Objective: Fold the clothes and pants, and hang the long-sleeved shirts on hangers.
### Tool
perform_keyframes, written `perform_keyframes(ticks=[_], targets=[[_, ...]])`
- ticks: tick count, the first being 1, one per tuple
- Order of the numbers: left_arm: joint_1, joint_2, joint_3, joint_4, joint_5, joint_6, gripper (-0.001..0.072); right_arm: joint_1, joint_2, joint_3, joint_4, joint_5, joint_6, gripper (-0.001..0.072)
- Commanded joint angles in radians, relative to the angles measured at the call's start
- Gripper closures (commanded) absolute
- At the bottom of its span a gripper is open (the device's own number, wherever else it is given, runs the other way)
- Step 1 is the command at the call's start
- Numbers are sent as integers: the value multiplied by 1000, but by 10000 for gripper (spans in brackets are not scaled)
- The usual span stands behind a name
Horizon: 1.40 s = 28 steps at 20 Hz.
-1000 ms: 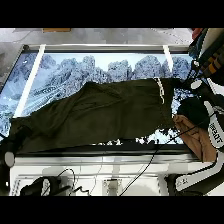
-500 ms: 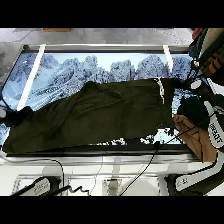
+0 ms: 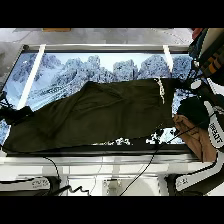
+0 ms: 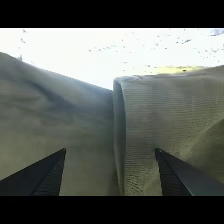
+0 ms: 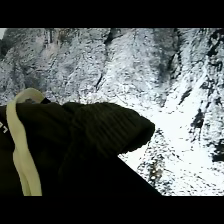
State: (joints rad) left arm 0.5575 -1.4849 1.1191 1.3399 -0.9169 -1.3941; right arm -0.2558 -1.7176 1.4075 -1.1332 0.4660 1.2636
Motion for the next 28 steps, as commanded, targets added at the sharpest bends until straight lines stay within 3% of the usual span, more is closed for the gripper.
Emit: perform_keyframes(ticks=[1,3,5,7,11,19,22,28], targets=[[5,-38,6,-26,24,75,111,1,0,1,1,2,0,680],[4,-61,6,-34,60,75,114,1,0,1,1,5,0,680],[2,-74,6,-68,121,75,270,1,0,1,1,5,0,680],[-13,-74,6,-110,216,75,335,1,0,1,1,5,0,680],[-72,-74,7,-137,320,76,689,1,0,1,1,13,0,680],[-89,-42,81,-135,382,94,691,1,0,1,0,13,0,680],[-95,-42,214,-32,418,94,691,1,0,1,0,4,0,680],[-135,-46,309,18,820,94,691,1,0,1,3,-53,3,680]])
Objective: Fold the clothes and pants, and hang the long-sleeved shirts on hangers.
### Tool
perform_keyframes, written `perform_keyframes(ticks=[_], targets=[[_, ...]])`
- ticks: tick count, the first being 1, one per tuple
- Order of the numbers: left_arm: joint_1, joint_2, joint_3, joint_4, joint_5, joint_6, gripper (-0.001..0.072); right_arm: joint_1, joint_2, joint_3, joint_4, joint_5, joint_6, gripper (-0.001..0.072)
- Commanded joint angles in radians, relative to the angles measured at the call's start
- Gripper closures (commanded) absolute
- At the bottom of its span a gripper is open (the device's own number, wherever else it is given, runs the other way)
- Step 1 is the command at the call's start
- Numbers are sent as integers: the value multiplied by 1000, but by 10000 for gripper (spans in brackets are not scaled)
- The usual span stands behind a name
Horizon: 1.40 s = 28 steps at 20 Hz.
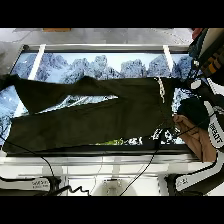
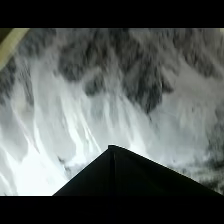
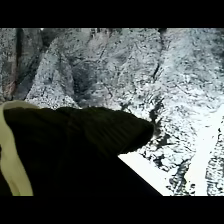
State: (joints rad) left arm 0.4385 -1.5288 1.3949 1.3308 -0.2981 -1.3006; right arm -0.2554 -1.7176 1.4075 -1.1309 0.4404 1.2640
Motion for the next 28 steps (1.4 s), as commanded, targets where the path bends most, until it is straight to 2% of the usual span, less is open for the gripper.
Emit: perform_keyframes(ticks=[1,10,13,15,19,22,25,28], targets=[[-20,-6,33,28,229,0,691,0,0,1,1,-30,3,680],[-13,11,34,31,246,1,691,0,0,1,0,-58,2,680],[-14,47,33,31,212,17,690,1,0,1,1,-55,2,680],[-12,100,33,31,148,100,691,0,9,1,-1,-32,2,680],[47,193,33,31,-130,108,691,-7,89,1,-45,27,4,681],[74,180,32,31,-322,114,691,-54,145,-16,-46,148,55,680],[72,158,32,26,-360,130,690,-90,235,-121,-51,144,55,681],[72,124,31,-8,-374,127,691,-99,337,-213,-71,75,55,681]])
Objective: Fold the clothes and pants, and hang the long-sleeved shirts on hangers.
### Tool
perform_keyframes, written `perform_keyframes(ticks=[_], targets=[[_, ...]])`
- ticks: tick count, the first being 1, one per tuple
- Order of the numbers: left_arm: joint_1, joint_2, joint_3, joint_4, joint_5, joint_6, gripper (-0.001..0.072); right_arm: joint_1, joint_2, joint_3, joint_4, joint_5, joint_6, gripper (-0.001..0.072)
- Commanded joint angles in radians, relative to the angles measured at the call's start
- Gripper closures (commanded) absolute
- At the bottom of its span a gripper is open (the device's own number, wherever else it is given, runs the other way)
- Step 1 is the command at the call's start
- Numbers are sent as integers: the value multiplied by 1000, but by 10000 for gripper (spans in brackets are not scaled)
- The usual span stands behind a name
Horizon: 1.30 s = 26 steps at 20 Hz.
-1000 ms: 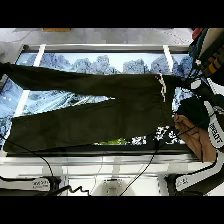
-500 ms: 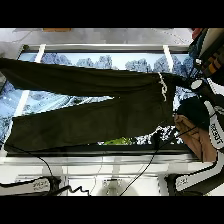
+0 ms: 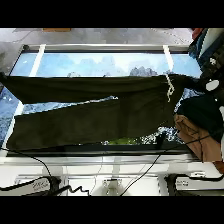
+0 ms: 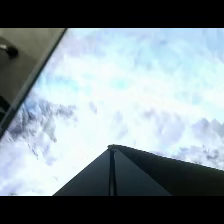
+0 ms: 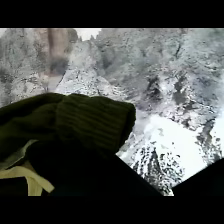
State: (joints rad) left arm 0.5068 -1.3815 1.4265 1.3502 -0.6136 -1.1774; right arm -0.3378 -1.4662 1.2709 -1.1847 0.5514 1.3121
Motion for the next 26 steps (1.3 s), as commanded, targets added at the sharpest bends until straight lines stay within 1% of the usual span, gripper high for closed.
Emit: perform_keyframes(ticks=[1,4,6,8,11,16,18,21,22,24,26], targets=[[-2,-40,0,-27,-68,-10,691,-18,98,-82,-17,-60,9,681],[-27,-100,0,-26,-80,-26,691,-15,91,-80,0,-162,38,681],[-49,-150,0,-27,-20,-26,690,-15,65,-80,11,-241,39,680],[-91,-198,0,-37,102,-27,690,-12,20,-80,38,-294,40,680],[-182,-261,0,-72,352,-27,690,16,-62,-80,87,-388,41,680],[-306,-367,0,-73,753,-27,690,92,-149,-80,115,-657,41,680],[-327,-415,0,-113,841,-27,691,110,-175,-80,116,-738,41,680],[-337,-463,0,-314,964,-27,691,110,-190,-80,152,-819,42,680],[-336,-471,0,-347,997,-27,691,110,-190,-80,181,-867,42,680],[-336,-472,0,-348,1037,-26,691,112,-190,-80,194,-935,43,680],[-336,-484,0,-349,1098,-27,691,112,-196,-80,194,-940,49,680]])
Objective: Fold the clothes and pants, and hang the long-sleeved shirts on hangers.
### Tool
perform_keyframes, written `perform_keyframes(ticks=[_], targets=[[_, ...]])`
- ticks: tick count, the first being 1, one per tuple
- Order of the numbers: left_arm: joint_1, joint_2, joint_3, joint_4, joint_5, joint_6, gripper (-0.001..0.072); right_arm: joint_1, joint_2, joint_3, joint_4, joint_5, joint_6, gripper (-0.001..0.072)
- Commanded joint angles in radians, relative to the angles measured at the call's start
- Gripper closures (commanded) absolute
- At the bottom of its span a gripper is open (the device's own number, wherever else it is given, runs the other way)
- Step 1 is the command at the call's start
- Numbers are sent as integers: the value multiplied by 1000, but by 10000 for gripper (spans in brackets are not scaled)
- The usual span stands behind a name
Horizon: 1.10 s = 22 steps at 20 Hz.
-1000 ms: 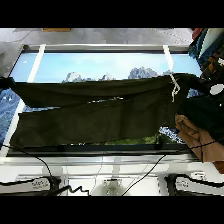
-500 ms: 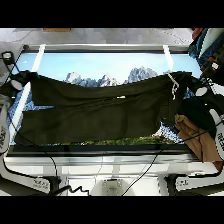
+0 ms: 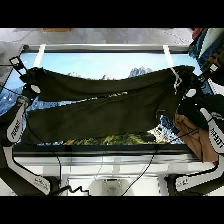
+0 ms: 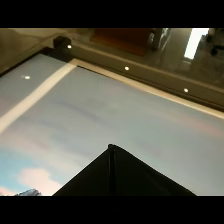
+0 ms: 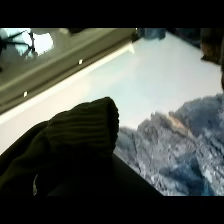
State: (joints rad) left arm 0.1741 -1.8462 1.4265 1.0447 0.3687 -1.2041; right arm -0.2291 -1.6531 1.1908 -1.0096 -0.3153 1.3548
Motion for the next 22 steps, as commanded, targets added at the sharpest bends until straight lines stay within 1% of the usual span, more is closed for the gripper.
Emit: perform_keyframes(ticks=[1,4,10,11,12,13,14,15,16,17,18,20,22], targets=[[-3,-27,0,-43,122,0,690,4,-18,0,19,-71,8,680],[-3,-52,1,-43,131,0,690,6,-53,0,18,-72,86,680],[-4,-80,5,-43,140,-1,689,11,-97,37,17,-66,92,679],[-4,-80,5,-43,140,-1,611,11,-98,47,15,-62,92,579],[-4,-80,7,-43,140,0,369,11,-97,56,11,-56,91,273],[-4,-78,16,-45,129,-2,65,11,-97,69,11,-37,90,0],[-4,-69,29,-61,98,-28,5,11,-97,87,10,0,90,13],[-7,-60,41,-62,76,-62,5,11,-94,105,10,41,90,13],[-8,-45,53,-62,52,-75,5,9,-89,122,8,76,81,13],[-8,-23,63,-62,-3,-74,8,4,-78,139,8,124,53,21],[-3,5,66,-62,-78,-71,15,-10,-65,159,8,203,29,34],[27,69,67,-62,-284,-71,16,-69,-47,223,7,440,23,34],[73,133,67,-62,-542,-72,17,-156,-47,303,-2,747,23,41]])
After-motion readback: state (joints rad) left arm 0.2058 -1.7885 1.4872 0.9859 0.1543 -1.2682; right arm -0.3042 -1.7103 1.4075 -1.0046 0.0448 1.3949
